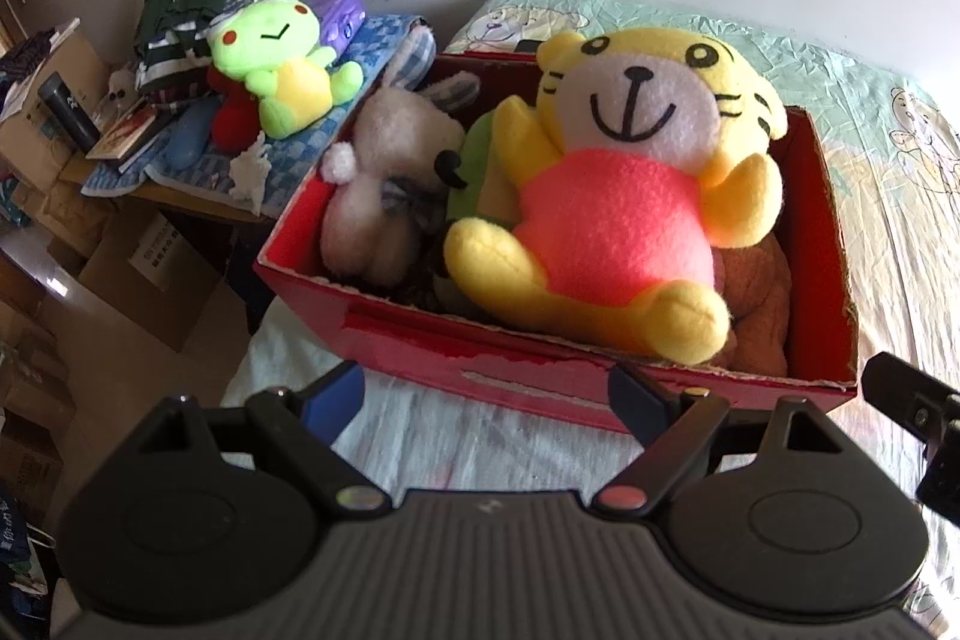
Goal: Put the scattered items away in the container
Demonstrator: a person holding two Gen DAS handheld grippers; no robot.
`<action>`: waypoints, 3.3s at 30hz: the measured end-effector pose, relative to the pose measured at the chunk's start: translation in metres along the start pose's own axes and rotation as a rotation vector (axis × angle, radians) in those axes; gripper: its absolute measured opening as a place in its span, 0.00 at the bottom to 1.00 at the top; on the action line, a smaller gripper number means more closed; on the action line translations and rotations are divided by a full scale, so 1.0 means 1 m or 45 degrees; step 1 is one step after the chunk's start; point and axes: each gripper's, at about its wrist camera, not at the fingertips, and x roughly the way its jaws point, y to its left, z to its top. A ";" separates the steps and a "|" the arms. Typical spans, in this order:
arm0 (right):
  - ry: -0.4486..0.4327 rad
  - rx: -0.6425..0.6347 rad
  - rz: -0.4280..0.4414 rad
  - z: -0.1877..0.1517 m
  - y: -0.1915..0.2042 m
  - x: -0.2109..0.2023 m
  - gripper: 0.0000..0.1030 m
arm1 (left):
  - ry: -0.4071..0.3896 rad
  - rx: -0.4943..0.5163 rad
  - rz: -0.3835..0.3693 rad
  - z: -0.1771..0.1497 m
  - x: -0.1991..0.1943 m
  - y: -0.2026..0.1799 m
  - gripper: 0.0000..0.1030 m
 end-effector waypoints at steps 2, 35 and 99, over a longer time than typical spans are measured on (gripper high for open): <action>0.003 -0.005 -0.025 0.000 -0.002 -0.001 0.87 | 0.017 -0.005 -0.003 -0.004 0.001 0.002 0.85; 0.281 0.020 -0.021 -0.031 0.017 0.026 0.86 | 0.105 0.088 -0.061 -0.033 0.015 0.008 0.85; 0.239 0.014 -0.155 -0.027 0.037 0.037 0.82 | 0.176 0.149 -0.129 -0.039 0.023 -0.007 0.85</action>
